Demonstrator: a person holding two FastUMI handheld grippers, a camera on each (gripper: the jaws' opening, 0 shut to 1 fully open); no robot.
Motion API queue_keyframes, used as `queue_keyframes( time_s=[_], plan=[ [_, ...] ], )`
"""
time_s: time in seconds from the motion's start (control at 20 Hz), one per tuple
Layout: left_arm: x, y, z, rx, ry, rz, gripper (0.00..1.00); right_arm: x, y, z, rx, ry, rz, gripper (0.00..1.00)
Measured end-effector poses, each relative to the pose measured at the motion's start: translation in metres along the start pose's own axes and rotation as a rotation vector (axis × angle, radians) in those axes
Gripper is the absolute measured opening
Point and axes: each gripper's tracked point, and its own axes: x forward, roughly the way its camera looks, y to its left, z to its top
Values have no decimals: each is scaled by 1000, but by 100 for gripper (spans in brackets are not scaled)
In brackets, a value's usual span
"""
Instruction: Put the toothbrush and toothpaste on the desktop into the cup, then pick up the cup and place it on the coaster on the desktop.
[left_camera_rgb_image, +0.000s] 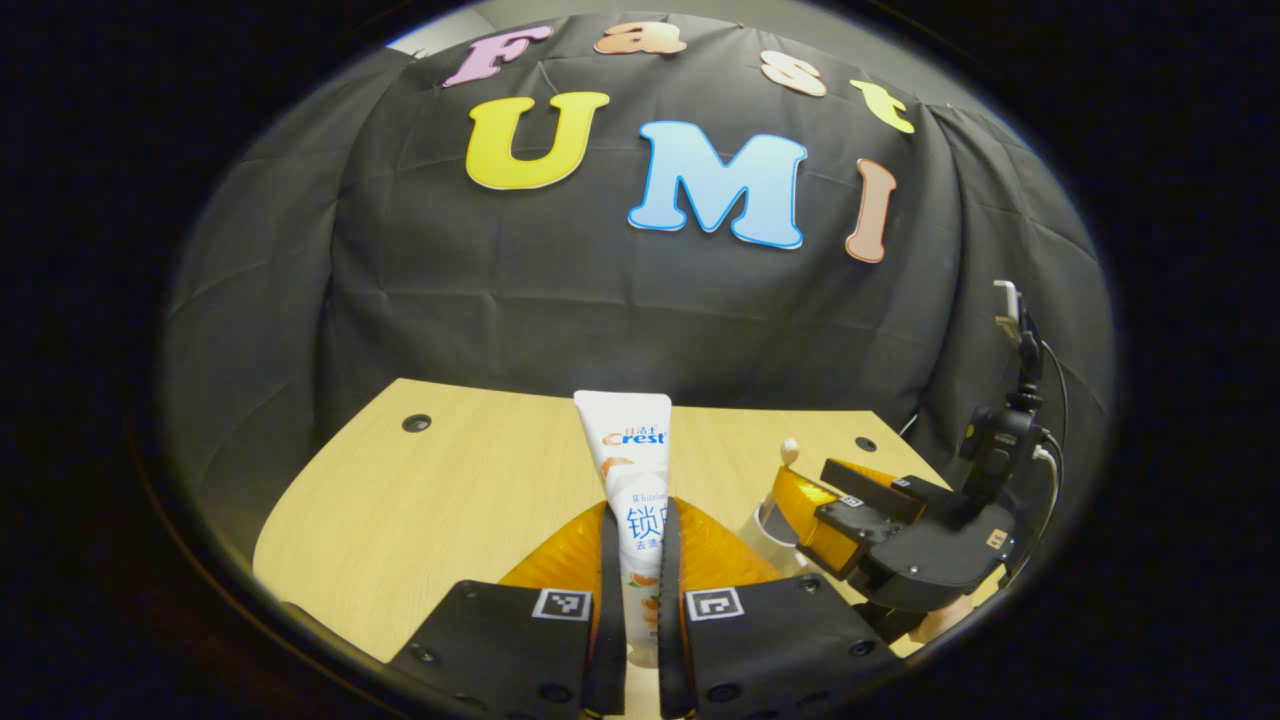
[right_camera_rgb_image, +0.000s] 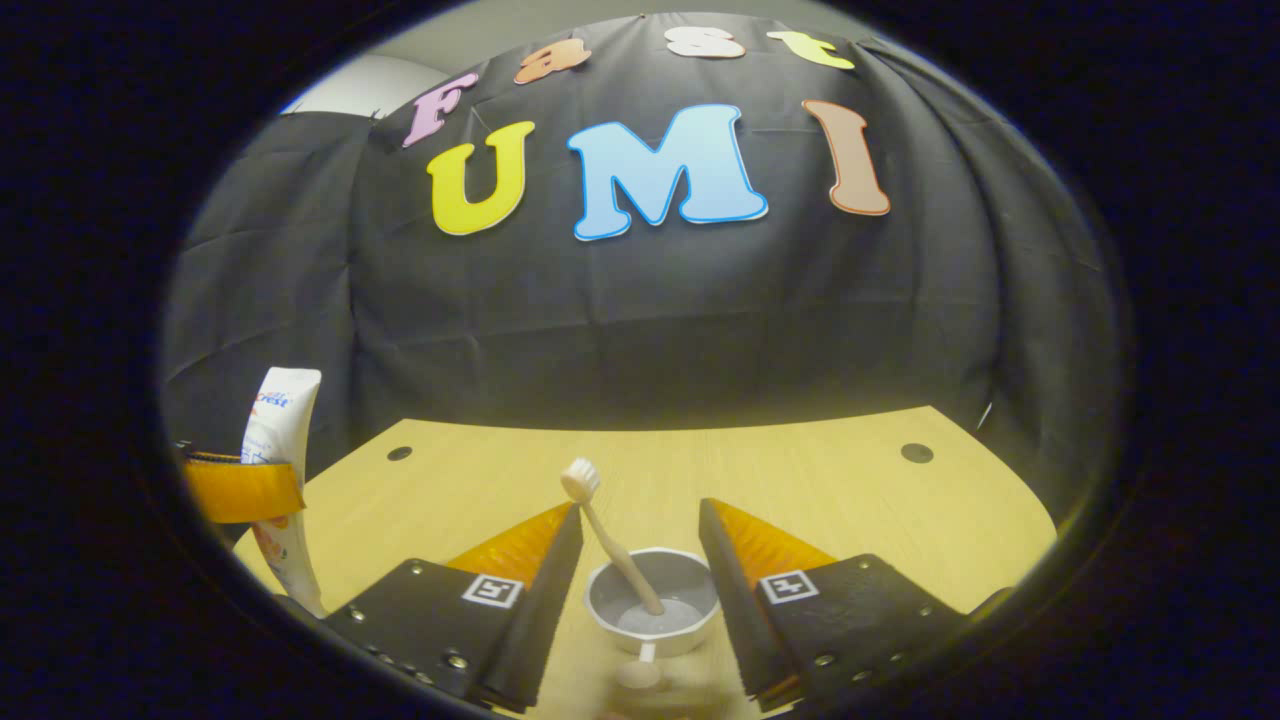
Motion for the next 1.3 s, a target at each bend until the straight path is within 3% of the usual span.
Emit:
queue_keyframes(
  time_s=[0.05,0.35,0.75,0.9,1.3],
  plan=[
    [0,-1,0,0,1,-3,20,-5,-2,0,1,-4,-4,86],
    [10,-6,-2,-6,1,-15,19,-49,-4,33,50,-70,14,86],
    [34,-35,5,7,-27,-69,19,-121,-51,81,78,-167,-55,86],
    [48,-53,19,33,-82,-108,20,-143,-75,89,89,-181,-99,86],
    [98,-87,62,70,-272,-188,19,-140,-108,73,100,-154,-188,83]
  ],
)
